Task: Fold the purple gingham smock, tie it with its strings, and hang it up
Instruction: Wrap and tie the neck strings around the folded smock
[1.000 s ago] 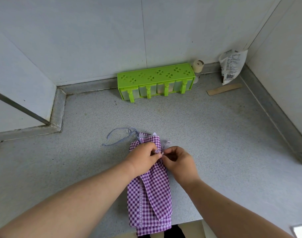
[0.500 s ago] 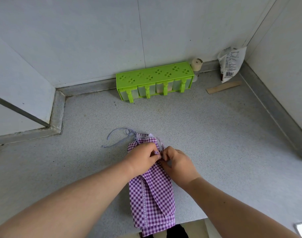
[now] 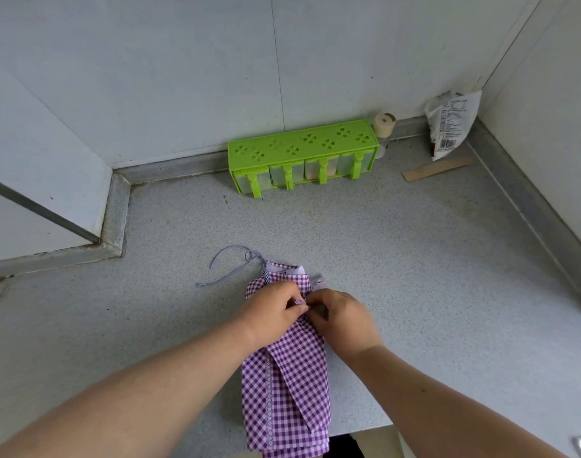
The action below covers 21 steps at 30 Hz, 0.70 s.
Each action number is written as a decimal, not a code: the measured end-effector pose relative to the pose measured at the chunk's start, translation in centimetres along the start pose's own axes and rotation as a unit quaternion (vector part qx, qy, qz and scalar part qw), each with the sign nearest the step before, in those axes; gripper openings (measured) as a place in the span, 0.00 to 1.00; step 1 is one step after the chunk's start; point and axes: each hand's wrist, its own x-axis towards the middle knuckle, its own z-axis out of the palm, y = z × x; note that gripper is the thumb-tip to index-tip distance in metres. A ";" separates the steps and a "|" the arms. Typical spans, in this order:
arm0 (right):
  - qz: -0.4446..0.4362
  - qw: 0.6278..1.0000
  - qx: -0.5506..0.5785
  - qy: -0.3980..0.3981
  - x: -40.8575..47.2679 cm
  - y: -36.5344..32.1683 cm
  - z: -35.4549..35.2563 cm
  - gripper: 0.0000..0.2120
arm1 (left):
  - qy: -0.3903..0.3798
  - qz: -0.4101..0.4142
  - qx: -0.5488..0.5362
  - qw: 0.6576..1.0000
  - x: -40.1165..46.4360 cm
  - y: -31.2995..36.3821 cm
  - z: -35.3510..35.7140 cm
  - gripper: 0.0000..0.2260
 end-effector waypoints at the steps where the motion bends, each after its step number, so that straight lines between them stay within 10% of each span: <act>1: 0.000 1.000 0.013 0.016 -0.2 0.1 0.2 0.07 | -0.001 -0.001 -0.002 1.000 0.0 -0.1 0.0 0.06; 7: -0.006 0.998 0.035 0.044 -0.5 -0.5 0.6 0.09 | 0.009 -0.005 -0.033 0.999 0.1 -0.4 0.2 0.05; 14: 0.181 0.913 0.323 -0.173 1.7 -1.0 -0.9 0.06 | 0.019 -0.035 -0.070 0.997 0.4 -1.0 0.3 0.05; 21: 0.160 0.959 0.102 -0.210 2.7 -1.5 -2.3 0.11 | -0.017 -0.072 -0.096 0.993 1.1 -1.1 0.7 0.08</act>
